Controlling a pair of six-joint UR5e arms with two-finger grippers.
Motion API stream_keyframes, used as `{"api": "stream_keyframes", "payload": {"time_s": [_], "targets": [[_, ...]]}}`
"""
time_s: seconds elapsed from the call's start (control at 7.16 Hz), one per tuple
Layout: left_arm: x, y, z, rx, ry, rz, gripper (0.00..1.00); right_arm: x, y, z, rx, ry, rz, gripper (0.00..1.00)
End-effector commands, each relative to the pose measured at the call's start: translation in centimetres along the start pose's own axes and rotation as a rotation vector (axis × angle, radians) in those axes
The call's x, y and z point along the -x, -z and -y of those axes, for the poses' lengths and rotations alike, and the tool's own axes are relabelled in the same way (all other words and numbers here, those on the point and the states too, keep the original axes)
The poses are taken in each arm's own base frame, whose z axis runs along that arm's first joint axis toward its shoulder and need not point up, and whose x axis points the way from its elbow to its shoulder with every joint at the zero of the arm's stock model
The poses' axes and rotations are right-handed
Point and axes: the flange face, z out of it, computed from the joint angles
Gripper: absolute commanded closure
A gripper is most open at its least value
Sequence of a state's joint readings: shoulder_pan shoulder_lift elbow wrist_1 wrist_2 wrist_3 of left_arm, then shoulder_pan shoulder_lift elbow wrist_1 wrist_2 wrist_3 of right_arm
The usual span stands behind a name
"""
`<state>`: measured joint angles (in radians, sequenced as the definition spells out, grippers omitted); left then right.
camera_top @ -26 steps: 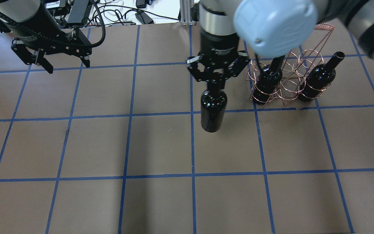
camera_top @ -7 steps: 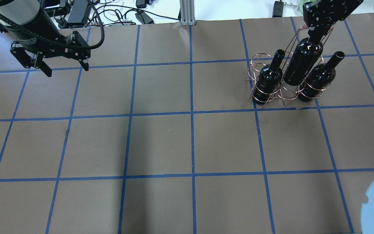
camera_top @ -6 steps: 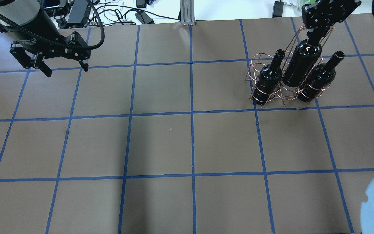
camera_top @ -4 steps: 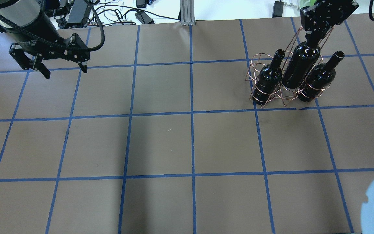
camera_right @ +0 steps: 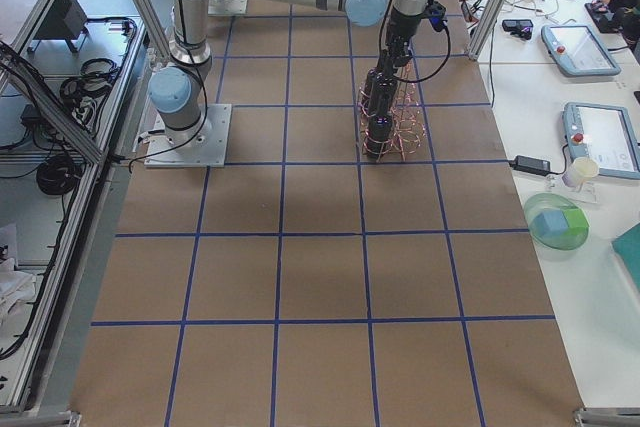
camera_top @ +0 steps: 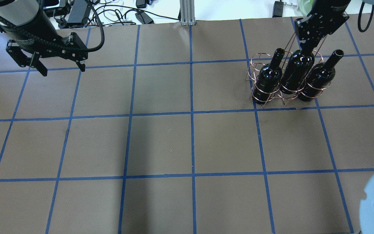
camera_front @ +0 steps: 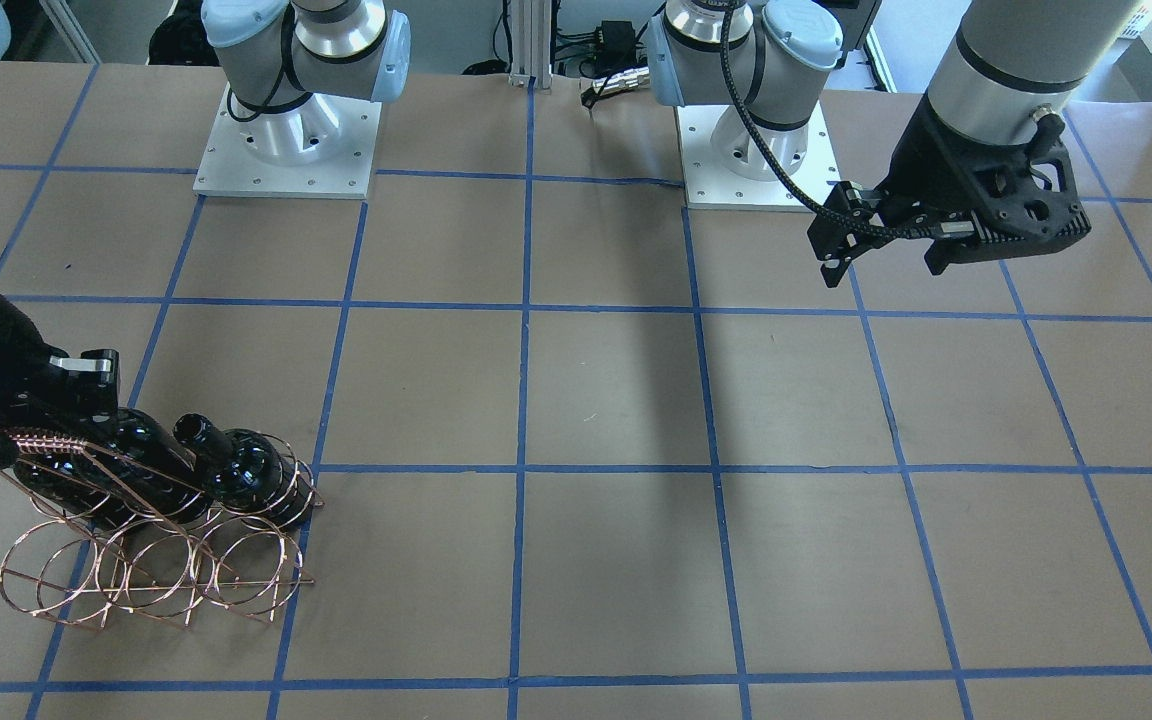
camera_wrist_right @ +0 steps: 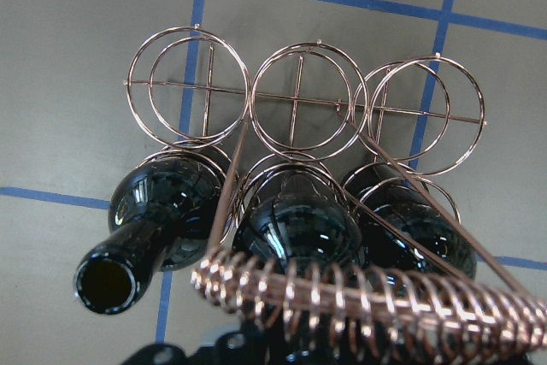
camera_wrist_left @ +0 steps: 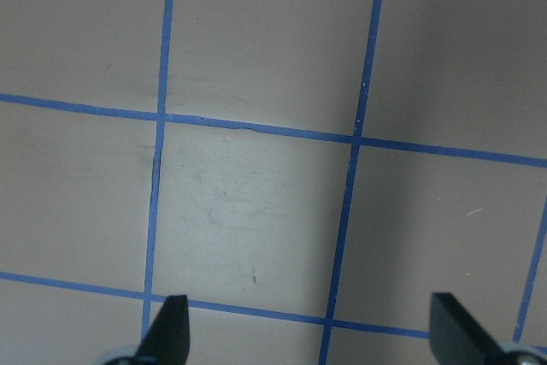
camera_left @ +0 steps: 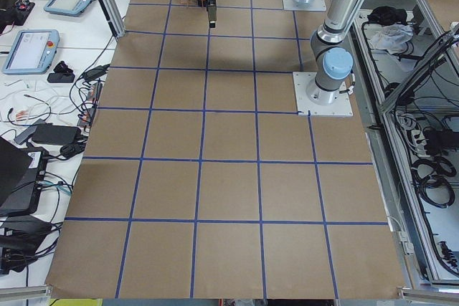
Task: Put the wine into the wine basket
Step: 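Lower the bottle into the empty rack slot with the right gripper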
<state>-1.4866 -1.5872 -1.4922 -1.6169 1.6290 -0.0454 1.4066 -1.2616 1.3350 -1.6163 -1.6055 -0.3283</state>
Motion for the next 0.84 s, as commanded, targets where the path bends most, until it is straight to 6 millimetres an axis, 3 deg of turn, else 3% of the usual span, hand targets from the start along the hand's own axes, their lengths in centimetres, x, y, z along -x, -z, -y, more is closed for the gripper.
{"api": "stream_keyframes", "payload": {"time_s": [0.0, 0.14, 0.28, 0.42, 0.56, 0.7], "targets": [[-0.1, 1.9, -1.1, -0.03, -0.007, -0.001, 0.0, 0.1, -1.6, 0.0, -0.002, 0.003, 0.0, 0.84], [-0.4, 1.8, -1.1, -0.027, -0.016, -0.018, 0.0, 0.1, -1.6, -0.1, 0.0, 0.002, -0.001, 0.81], [-1.2, 1.9, -1.2, -0.025, -0.017, -0.093, 0.0, 0.1, -1.5, -0.2, 0.001, 0.001, -0.004, 0.5], [-1.3, 2.1, -1.4, -0.029, -0.017, -0.103, 0.0, 0.1, -1.2, -0.2, -0.009, 0.0, -0.002, 0.01], [-1.1, 2.4, -1.6, -0.036, -0.022, -0.092, 0.0, 0.2, -0.6, -0.5, -0.014, -0.002, -0.008, 0.0], [-1.2, 2.1, -1.5, -0.029, -0.022, -0.101, 0.0, 0.5, 1.4, -1.5, -0.045, -0.003, -0.016, 0.0]]}}
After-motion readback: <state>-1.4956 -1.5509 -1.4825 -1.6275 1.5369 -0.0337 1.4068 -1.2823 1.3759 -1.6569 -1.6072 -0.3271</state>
